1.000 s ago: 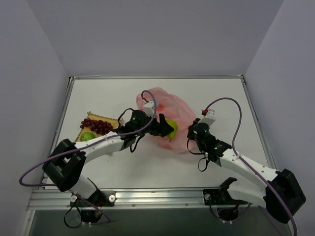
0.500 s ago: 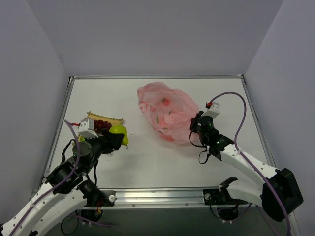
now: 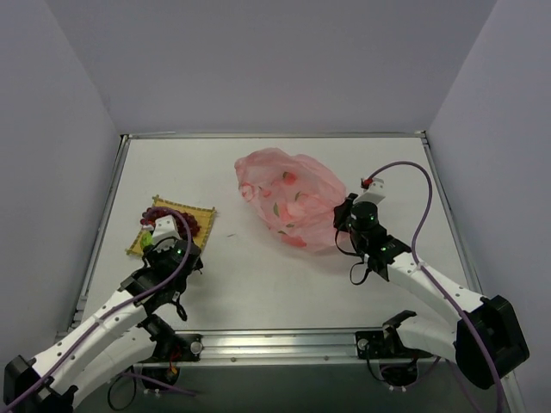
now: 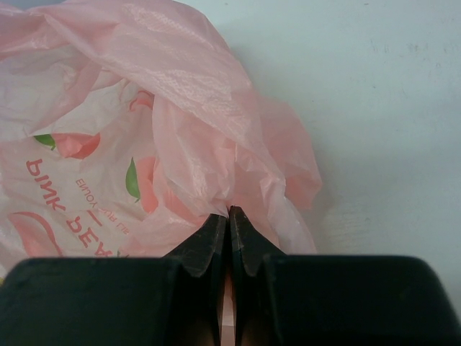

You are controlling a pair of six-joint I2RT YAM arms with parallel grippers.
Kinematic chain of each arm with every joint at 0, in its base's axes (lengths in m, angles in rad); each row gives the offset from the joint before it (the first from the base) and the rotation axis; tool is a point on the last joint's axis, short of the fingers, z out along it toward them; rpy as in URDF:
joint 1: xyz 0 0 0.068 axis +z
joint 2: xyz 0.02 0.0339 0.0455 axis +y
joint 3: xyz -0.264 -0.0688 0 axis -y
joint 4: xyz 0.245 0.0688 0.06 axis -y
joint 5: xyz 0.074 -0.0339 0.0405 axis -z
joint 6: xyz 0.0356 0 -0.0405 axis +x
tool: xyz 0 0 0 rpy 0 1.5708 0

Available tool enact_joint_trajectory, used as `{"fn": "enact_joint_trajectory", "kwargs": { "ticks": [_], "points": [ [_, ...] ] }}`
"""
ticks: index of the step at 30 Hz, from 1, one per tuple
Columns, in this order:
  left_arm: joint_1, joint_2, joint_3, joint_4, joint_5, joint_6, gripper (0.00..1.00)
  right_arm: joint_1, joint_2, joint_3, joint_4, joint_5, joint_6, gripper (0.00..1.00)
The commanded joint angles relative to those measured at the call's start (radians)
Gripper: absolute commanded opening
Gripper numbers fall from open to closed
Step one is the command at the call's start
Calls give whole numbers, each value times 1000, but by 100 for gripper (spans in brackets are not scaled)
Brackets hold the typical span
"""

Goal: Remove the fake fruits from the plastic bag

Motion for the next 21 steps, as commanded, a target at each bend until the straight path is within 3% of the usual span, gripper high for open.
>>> {"fn": "enact_joint_trajectory", "kwargs": {
  "ticks": [1,6,17,19,21],
  "points": [
    [77,76,38,131,-8,60,4,-8,5,-8,47,-21,-15,0],
    [210,168,15,284,134,120,4,-13,-6,-15,49,-24,-17,0],
    [287,319,7,403,171,140,9,-16,-11,-16,46,-24,-20,0],
    [290,319,-3,400,162,133,16,-16,-9,-16,46,-24,-21,0],
    [297,317,-19,405,145,126,32,-16,-9,-15,47,-28,-20,0]
  ]
}}
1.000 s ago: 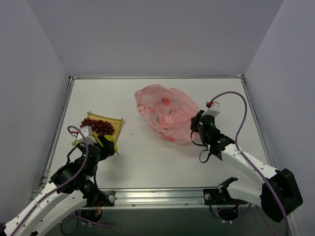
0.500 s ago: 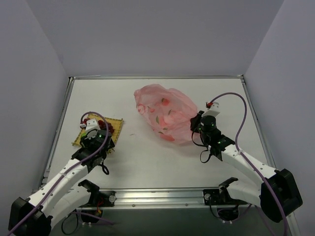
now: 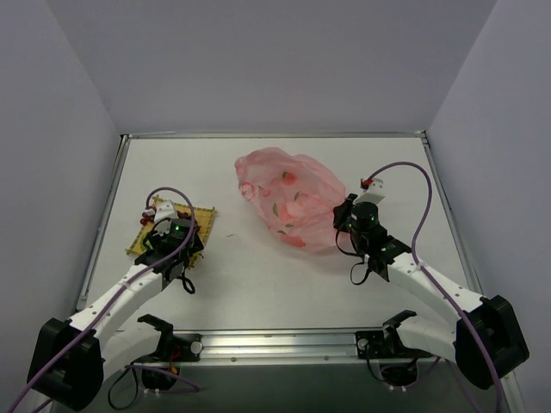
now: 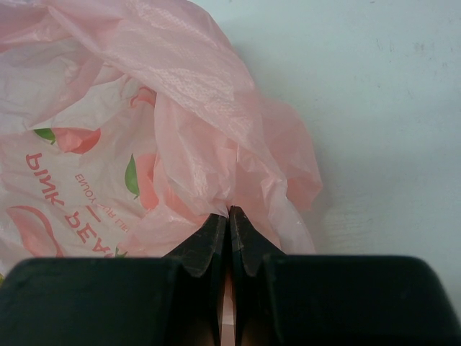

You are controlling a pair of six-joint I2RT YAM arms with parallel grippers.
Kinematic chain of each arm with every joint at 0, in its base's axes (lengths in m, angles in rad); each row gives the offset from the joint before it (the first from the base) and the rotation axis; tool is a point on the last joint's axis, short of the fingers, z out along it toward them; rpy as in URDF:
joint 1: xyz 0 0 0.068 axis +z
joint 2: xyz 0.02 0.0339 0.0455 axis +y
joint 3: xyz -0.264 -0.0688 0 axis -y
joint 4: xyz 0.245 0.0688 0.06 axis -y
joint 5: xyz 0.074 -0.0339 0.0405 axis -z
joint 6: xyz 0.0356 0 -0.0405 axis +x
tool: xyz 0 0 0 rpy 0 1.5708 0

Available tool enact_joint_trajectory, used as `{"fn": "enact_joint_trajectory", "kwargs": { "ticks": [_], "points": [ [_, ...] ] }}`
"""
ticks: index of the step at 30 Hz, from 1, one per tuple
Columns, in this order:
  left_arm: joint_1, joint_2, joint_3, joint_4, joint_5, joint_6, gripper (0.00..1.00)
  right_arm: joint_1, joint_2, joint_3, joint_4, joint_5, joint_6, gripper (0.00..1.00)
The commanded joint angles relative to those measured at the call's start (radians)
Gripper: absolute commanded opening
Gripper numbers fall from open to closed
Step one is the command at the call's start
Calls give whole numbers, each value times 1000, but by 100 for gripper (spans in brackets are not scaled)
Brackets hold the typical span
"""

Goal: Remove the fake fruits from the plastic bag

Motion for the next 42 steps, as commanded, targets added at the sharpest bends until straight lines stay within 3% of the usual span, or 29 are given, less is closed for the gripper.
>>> {"fn": "enact_joint_trajectory", "kwargs": {
  "ticks": [1,9,14,18,26,31,38,42],
  "points": [
    [16,-6,-17,52,-28,0,35,-8,-9,-2,34,-4,-10,0],
    [39,56,-16,76,-9,9,43,-6,-11,-5,34,-1,-11,0],
    [38,4,-27,70,6,12,75,-6,-11,-7,34,-3,-11,0],
    [36,-84,-17,30,34,18,84,-6,-8,-5,34,-4,-10,0],
    [30,-240,30,-55,92,14,87,-10,-8,-7,34,2,-13,0],
    [29,-314,76,-69,213,15,87,-10,-3,-8,32,8,-14,0],
    [25,-481,271,-120,485,162,94,-10,-15,-19,31,25,-8,3],
    [25,-532,407,-286,522,271,94,-8,-41,-18,2,28,4,8]
  ]
}}
